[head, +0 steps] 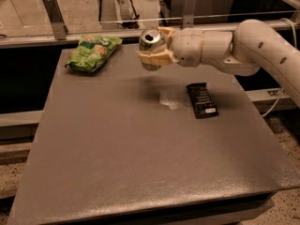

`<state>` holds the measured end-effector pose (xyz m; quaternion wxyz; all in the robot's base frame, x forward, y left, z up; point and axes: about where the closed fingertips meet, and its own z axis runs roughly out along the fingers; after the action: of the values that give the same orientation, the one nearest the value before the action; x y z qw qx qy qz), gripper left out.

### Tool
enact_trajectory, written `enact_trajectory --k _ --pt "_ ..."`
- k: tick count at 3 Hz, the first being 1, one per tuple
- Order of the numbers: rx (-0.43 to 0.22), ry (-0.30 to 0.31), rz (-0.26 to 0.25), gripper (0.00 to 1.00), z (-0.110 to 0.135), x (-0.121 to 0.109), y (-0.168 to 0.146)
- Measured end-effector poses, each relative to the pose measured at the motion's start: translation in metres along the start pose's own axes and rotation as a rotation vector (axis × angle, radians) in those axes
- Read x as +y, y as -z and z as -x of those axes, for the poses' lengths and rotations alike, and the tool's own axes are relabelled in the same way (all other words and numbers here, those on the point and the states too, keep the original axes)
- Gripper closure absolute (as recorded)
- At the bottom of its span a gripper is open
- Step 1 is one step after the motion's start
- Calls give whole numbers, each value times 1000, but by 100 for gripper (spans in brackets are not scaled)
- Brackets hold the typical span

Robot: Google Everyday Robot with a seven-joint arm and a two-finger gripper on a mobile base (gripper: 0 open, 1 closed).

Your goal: Move 7up can near green rice chip bag

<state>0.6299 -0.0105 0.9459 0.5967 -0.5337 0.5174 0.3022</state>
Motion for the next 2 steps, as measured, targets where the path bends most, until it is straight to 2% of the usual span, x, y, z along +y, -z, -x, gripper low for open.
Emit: enact_trajectory --k 1,2 --pt "-35 -28 23 100 -17 -43 -30" --pt "-34 -61 51 100 -27 -61 -48"
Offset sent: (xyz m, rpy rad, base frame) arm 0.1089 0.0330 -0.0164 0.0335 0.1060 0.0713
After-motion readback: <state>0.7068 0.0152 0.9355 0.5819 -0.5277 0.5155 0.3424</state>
